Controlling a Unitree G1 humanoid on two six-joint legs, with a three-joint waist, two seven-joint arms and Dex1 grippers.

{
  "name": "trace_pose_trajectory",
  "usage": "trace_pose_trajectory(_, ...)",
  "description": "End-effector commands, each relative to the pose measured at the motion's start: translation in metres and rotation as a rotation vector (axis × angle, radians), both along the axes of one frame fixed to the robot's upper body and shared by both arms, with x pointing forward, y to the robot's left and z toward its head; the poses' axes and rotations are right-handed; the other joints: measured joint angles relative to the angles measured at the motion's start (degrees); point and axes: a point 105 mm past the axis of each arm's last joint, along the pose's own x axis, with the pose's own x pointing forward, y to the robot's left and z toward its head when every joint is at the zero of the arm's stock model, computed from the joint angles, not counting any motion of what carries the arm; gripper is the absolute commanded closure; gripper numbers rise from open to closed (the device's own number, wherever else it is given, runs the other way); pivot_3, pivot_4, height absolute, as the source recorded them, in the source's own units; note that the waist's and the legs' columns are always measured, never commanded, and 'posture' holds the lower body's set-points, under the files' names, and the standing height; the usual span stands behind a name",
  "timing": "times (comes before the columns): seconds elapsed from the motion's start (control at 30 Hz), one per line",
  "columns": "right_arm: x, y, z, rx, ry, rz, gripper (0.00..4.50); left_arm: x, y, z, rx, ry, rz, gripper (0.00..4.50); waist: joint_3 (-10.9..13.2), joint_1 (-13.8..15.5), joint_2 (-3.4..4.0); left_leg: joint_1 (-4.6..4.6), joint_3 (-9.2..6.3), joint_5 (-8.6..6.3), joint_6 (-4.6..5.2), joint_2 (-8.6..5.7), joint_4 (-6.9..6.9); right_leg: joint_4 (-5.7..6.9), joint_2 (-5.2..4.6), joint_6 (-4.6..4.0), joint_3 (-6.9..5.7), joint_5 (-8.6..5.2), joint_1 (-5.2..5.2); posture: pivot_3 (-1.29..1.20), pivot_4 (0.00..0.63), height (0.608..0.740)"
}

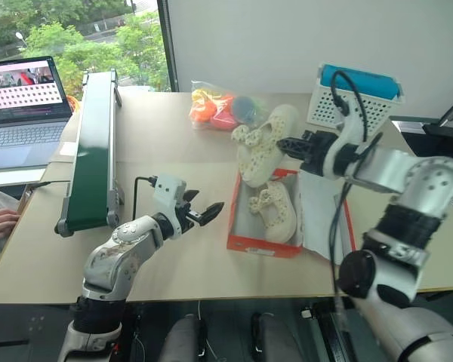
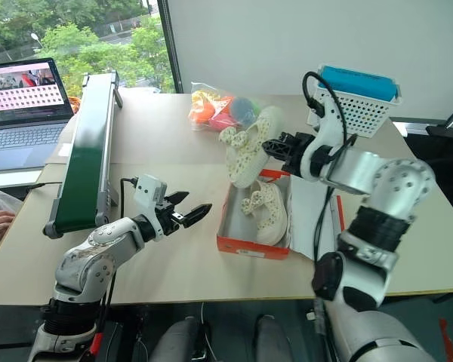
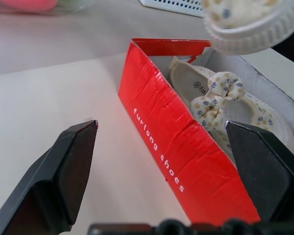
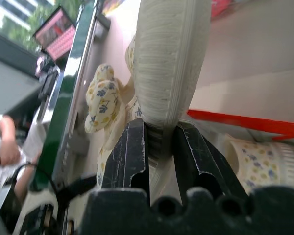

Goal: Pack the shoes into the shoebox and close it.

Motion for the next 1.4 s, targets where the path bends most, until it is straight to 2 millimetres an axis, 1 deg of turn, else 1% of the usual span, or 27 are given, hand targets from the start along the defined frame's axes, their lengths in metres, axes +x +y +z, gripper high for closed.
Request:
trace_pose_trajectory(0.03, -0.011, 0.005, -0.008, -0.059, 0.05, 0.12, 3.93, -0.001, -0.007, 0.01, -0.006, -0.055, -0.03, 0.04, 0.0, -0.1, 0.0, 0.0, 0.02, 0.0, 0.01, 0.0, 0.0, 0.0, 0.0, 0.0, 0.03, 0.0, 0.0, 0.0, 0.15, 0.708)
trace_pose_trajectory(0.1, -0.014, 0.001, -0.023, -0.105, 0.109, 0.135, 3.93, -0.001, -0.008, 0.009, -0.009, -0.052, -0.031, 0.04, 0.0, -0.1, 0.0, 0.0, 0.03, 0.0, 0.02, 0.0, 0.01, 0.0, 0.0, 0.0, 0.04, 0.0, 0.01, 0.0, 0.15, 0.708)
trace_pose_trajectory(0.13, -0.015, 0.004, -0.035, -0.119, 0.148, 0.147, 3.93, -0.001, -0.008, 0.009, -0.011, -0.051, -0.03, 0.04, 0.0, -0.1, 0.0, 0.0, 0.02, 0.0, 0.03, 0.0, 0.01, 0.0, 0.0, 0.0, 0.04, 0.0, 0.0, 0.0, 0.15, 0.708)
trace_pose_trajectory(0.3, -0.014, 0.007, -0.074, -0.158, 0.273, 0.132, 3.93, -0.002, -0.008, 0.008, -0.013, -0.046, -0.023, 0.04, 0.0, 0.0, -0.01, -0.01, 0.04, 0.0, 0.04, 0.02, 0.02, -0.01, 0.01, 0.02, 0.05, 0.01, 0.0, 0.0, 0.15, 0.708)
trace_pose_trajectory(0.37, -0.012, 0.011, -0.085, -0.155, 0.306, 0.129, 3.93, -0.002, -0.007, 0.008, -0.011, -0.045, -0.017, 0.04, 0.0, 0.0, -0.01, -0.01, 0.04, 0.0, 0.04, 0.01, 0.05, 0.0, 0.0, 0.03, 0.05, 0.01, 0.01, 0.0, 0.15, 0.708)
trace_pose_trajectory(0.47, -0.01, 0.009, -0.102, -0.221, 0.326, 0.112, 3.93, -0.003, -0.005, 0.008, -0.004, -0.046, -0.009, 0.04, 0.0, 0.0, -0.01, -0.01, 0.04, 0.0, 0.05, 0.02, 0.06, 0.0, 0.01, 0.04, 0.05, 0.02, 0.01, 0.0, 0.15, 0.708)
trace_pose_trajectory(0.53, -0.009, 0.002, -0.11, -0.32, 0.308, 0.108, 3.93, -0.004, -0.005, 0.009, 0.0, -0.048, -0.008, 0.04, 0.0, 0.1, -0.01, -0.01, 0.04, -0.01, 0.07, 0.02, 0.06, -0.01, 0.0, 0.04, 0.05, 0.01, 0.01, 0.0, 0.15, 0.708)
trace_pose_trajectory(0.63, -0.006, -0.015, -0.115, -0.476, 0.256, 0.099, 3.93, -0.004, -0.005, 0.01, 0.006, -0.051, -0.006, 0.04, -0.1, 0.3, -0.01, 0.0, -0.01, -0.02, 0.08, 0.01, 0.11, -0.01, 0.0, 0.05, 0.02, 0.01, 0.07, 0.0, 0.15, 0.708)
trace_pose_trajectory(0.67, -0.006, -0.018, -0.115, -0.503, 0.242, 0.109, 3.93, -0.004, -0.004, 0.01, 0.007, -0.051, -0.005, 0.04, -0.1, 0.4, -0.02, 0.0, -0.02, -0.03, 0.09, 0.01, 0.14, -0.02, 0.0, 0.06, 0.01, 0.0, 0.09, 0.0, 0.15, 0.708)
trace_pose_trajectory(0.8, -0.006, -0.037, -0.112, -0.647, 0.174, 0.142, 3.93, -0.005, -0.006, 0.01, 0.008, -0.053, -0.007, 0.04, -0.2, 0.7, -0.05, 0.05, -0.07, -0.06, 0.14, 0.02, 0.24, -0.14, -0.01, 0.08, -0.03, -0.01, 0.25, 0.0, 0.15, 0.708)
trace_pose_trajectory(0.9, -0.006, -0.058, -0.105, -0.796, 0.111, 0.167, 3.93, -0.007, -0.008, 0.009, 0.007, -0.052, -0.016, 0.04, -0.2, 0.9, -0.08, 0.05, -0.08, -0.07, 0.15, 0.01, 0.24, -0.18, -0.02, 0.08, -0.03, -0.01, 0.27, 0.0, 0.15, 0.708)
trace_pose_trajectory(1.0, -0.01, -0.063, -0.101, -0.866, 0.082, 0.232, 3.93, -0.007, -0.009, 0.01, 0.004, -0.051, -0.018, 0.04, -0.2, 1.6, -0.08, 0.05, -0.07, -0.08, 0.17, 0.01, 0.24, -0.22, -0.04, 0.09, -0.04, -0.02, 0.27, 0.0, 0.15, 0.708)
trace_pose_trajectory(1.1, -0.012, -0.048, -0.103, -0.903, 0.041, 0.309, 3.93, -0.005, -0.009, 0.009, 0.003, -0.05, -0.014, 0.04, -0.2, 1.7, -0.08, 0.05, -0.07, -0.1, 0.2, 0.01, 0.25, -0.31, -0.07, 0.08, -0.07, -0.01, 0.31, 0.0, 0.15, 0.708)
trace_pose_trajectory(1.13, -0.013, -0.04, -0.105, -0.903, 0.031, 0.338, 3.93, -0.005, -0.009, 0.009, 0.004, -0.05, -0.012, 0.04, -0.2, 1.7, -0.08, 0.05, -0.06, -0.1, 0.2, 0.01, 0.26, -0.32, -0.08, 0.09, -0.07, -0.01, 0.31, 0.0, 0.15, 0.708)
trace_pose_trajectory(1.2, -0.013, -0.019, -0.115, -0.923, -0.001, 0.404, 3.93, -0.003, -0.008, 0.009, 0.005, -0.049, -0.007, 0.04, -0.2, 1.5, -0.13, 0.05, -0.06, -0.1, 0.2, 0.03, 0.26, -0.33, -0.08, 0.08, -0.09, -0.01, 0.32, 0.0, 0.15, 0.708)
trace_pose_trajectory(1.3, -0.011, -0.003, -0.125, -0.959, -0.036, 0.457, 3.93, -0.002, -0.007, 0.009, 0.007, -0.048, -0.003, 0.04, -0.3, 1.4, -0.18, 0.07, -0.06, -0.1, 0.18, 0.07, 0.26, -0.34, -0.06, 0.07, -0.11, 0.0, 0.34, 0.0, 0.15, 0.708)
trace_pose_trajectory(1.4, -0.016, 0.025, -0.145, -0.984, -0.059, 0.558, 3.93, 0.0, -0.006, 0.01, 0.01, -0.049, 0.001, 0.04, -0.3, 1.4, -0.19, 0.29, -0.08, -0.1, 0.18, 0.07, 0.26, -0.36, -0.06, 0.07, -0.15, 0.0, 0.58, 0.0, 0.15, 0.708)
